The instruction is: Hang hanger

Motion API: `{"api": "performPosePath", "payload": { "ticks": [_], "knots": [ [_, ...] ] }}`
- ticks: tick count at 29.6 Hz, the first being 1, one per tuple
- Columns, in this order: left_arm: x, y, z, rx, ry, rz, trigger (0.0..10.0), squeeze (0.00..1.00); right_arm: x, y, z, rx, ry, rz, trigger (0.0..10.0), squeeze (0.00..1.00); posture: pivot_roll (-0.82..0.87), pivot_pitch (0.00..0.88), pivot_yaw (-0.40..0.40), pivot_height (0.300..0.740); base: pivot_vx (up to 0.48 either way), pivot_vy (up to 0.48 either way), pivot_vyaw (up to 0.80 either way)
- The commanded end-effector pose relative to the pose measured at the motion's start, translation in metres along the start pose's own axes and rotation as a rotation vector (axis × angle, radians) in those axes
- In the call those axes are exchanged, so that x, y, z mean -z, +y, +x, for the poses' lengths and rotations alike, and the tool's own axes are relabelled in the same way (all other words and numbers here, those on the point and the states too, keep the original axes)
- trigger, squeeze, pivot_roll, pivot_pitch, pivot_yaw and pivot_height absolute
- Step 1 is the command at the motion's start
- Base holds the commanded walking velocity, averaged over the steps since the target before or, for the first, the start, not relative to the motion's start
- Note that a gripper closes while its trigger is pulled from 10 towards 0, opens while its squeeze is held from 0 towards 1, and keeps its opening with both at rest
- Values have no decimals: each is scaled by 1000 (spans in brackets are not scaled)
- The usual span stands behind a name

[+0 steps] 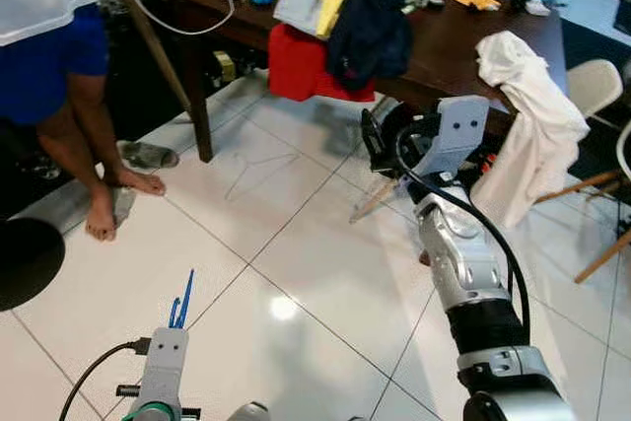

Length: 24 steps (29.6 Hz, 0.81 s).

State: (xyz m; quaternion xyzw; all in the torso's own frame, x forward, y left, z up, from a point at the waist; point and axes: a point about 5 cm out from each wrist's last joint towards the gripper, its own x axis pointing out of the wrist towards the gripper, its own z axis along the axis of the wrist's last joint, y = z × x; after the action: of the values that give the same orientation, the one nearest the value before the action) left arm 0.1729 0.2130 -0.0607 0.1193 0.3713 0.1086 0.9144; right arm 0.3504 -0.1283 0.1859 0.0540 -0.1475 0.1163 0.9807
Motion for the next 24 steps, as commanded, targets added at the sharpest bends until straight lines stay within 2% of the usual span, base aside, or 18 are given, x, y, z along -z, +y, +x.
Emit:
{"api": "performPosePath", "payload": {
  "ticks": [1, 7, 21, 24],
  "knots": [
    [5, -3, -1, -6, 11, 1, 10000, 0, 5, -5, -4, 18, 17, 6, 10000, 0, 117, 11, -92, 740, 349, 330, 0],
    [4, -7, 1, -4, 5, 28, 10000, 0, 2, -7, -7, 24, -8, 34, 10000, 0, 104, 14, -77, 740, 377, 295, 0],
    [-1, -9, 5, 9, -5, 49, 10000, 0, 2, -14, -10, 46, -7, 25, 10000, 0, 93, 9, -67, 740, 389, 280, 0],
    [-1, -10, 5, 12, -7, 48, 10000, 0, 2, -15, -10, 49, -6, 24, 10000, 0, 91, 11, -66, 740, 390, 279, -454]
  ]
}}
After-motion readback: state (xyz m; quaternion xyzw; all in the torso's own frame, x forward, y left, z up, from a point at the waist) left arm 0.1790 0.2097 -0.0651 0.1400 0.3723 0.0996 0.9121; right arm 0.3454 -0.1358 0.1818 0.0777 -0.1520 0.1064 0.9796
